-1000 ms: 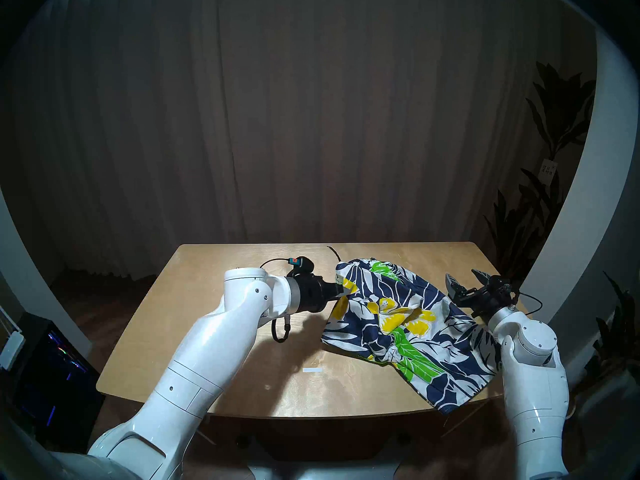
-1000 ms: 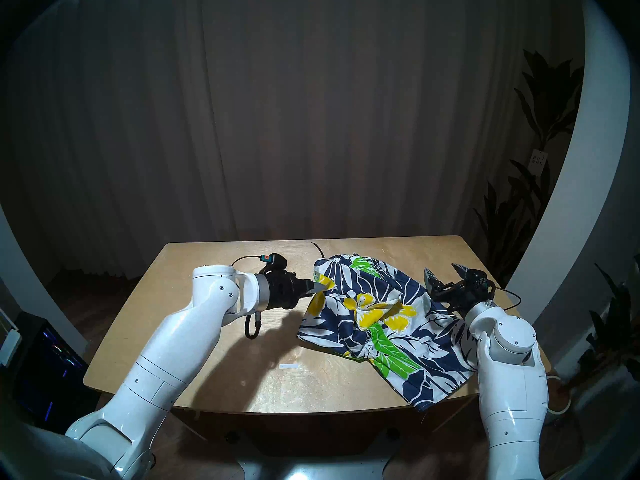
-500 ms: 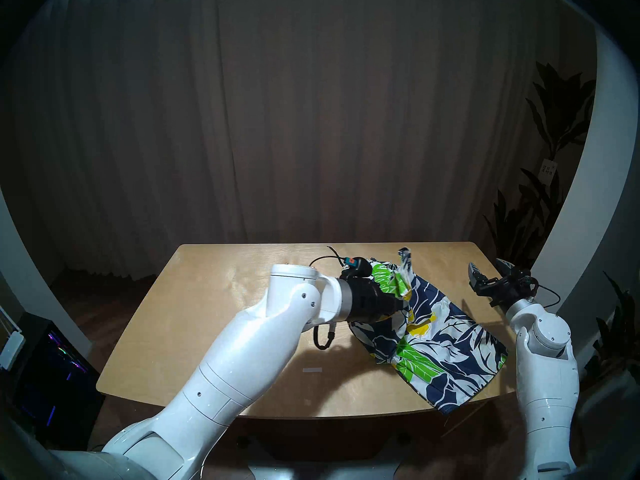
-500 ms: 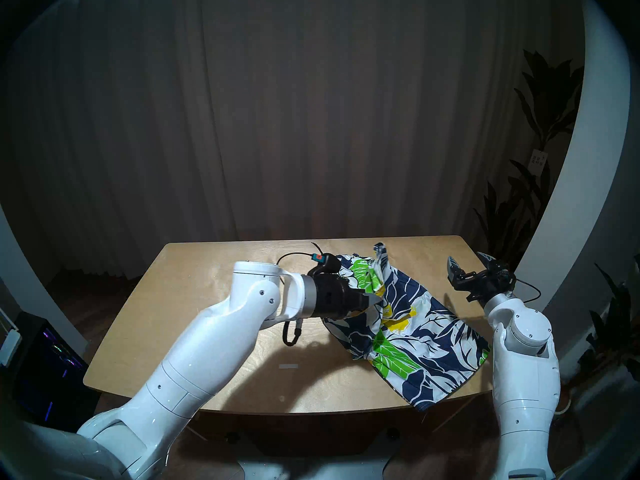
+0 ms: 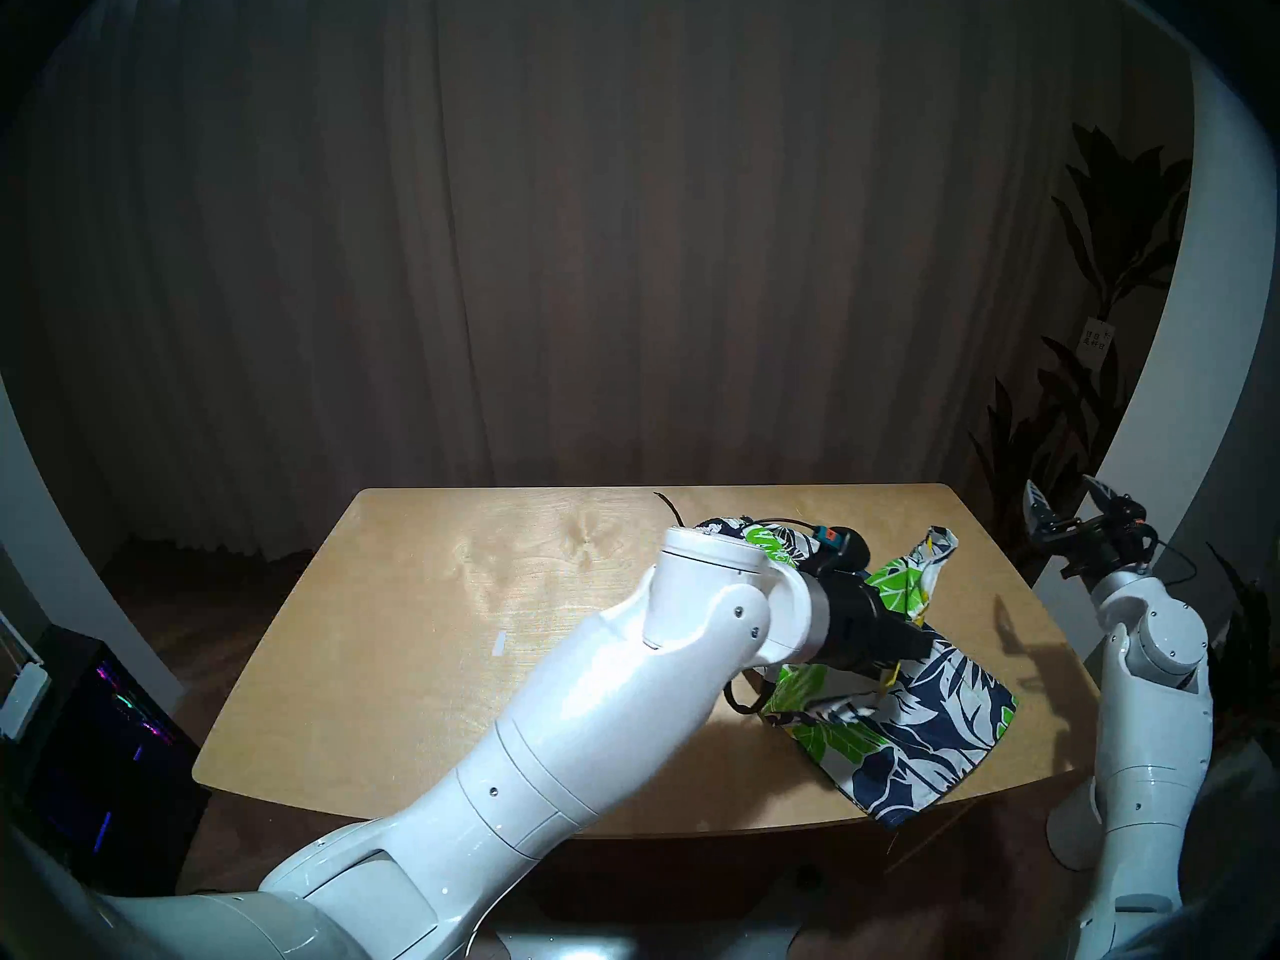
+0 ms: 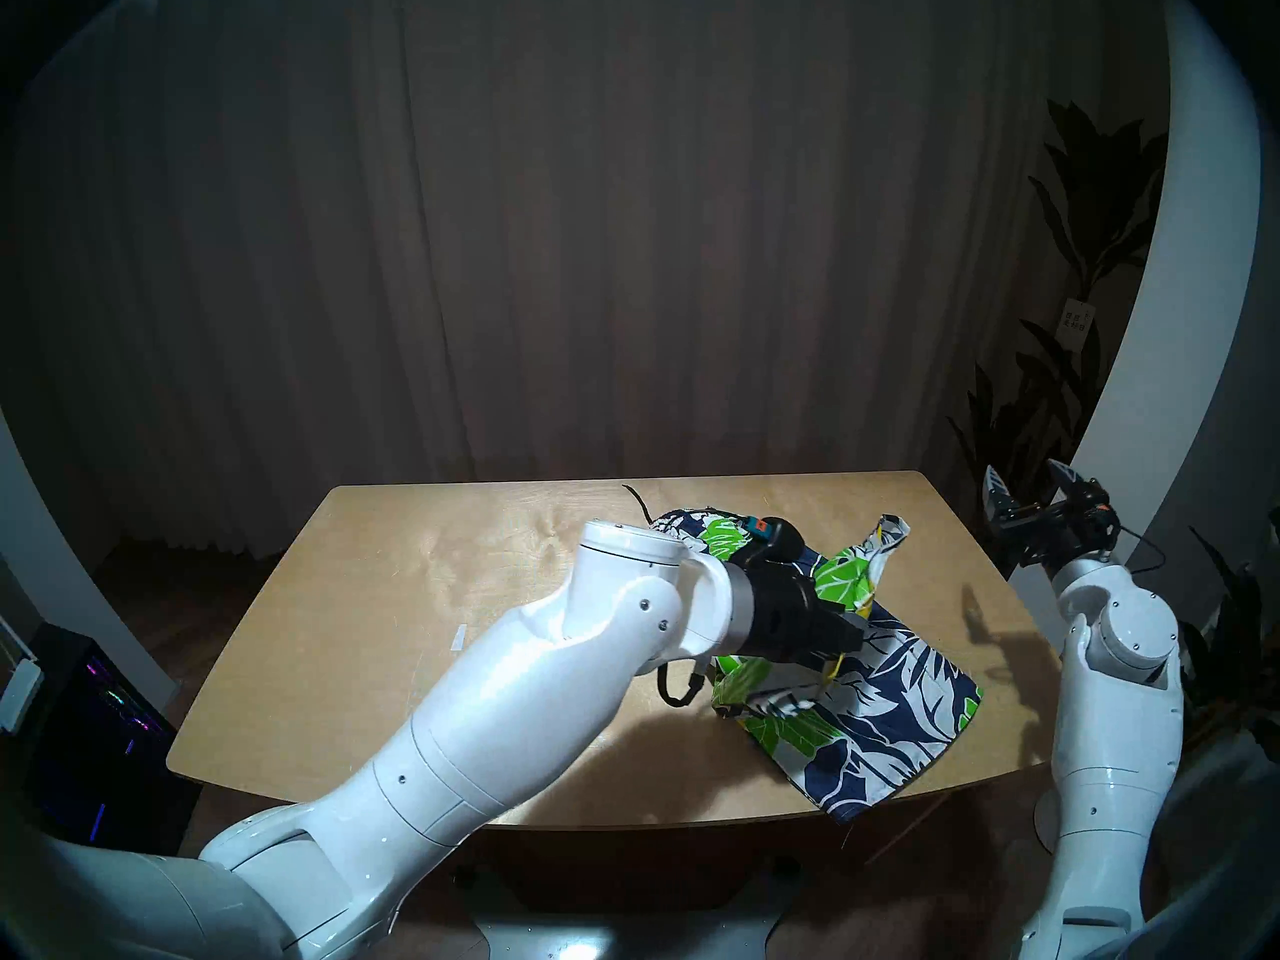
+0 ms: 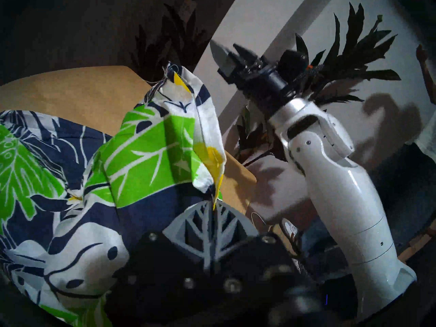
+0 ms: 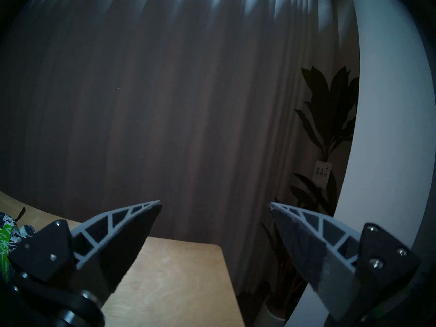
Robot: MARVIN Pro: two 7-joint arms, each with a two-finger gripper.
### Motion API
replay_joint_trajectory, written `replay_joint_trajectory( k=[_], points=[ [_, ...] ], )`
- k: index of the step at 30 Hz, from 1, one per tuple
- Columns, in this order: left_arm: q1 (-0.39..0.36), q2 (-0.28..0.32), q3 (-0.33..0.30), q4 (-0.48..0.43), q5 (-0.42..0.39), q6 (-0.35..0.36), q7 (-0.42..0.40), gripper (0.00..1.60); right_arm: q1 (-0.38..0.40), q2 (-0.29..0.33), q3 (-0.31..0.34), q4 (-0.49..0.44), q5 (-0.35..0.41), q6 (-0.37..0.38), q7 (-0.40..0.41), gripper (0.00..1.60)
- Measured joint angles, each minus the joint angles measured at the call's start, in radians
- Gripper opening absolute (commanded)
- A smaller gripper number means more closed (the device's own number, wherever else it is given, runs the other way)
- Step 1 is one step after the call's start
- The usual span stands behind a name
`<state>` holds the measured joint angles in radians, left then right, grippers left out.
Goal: Fold the pants in half lengthwise, then in half again, and set them down flat
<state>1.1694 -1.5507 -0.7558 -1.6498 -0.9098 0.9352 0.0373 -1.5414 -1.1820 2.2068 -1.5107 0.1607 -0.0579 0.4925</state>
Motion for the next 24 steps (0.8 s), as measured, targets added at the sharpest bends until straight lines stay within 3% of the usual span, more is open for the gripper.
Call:
replay_joint_trajectory(
  k=[13, 24],
  points=[
    [-0.072, -0.125, 0.055, 0.22, 0.034, -0.061, 0.056, 0.0, 0.0, 0.131, 0.12, 0.057, -0.017, -0.036, 0.113, 1.6],
    [-0.093, -0.171, 0.112, 0.265, -0.005, -0.025, -0.022, 0.03, 0.008, 0.196, 0.145, 0.169, -0.034, -0.099, 0.183, 1.6]
  ],
)
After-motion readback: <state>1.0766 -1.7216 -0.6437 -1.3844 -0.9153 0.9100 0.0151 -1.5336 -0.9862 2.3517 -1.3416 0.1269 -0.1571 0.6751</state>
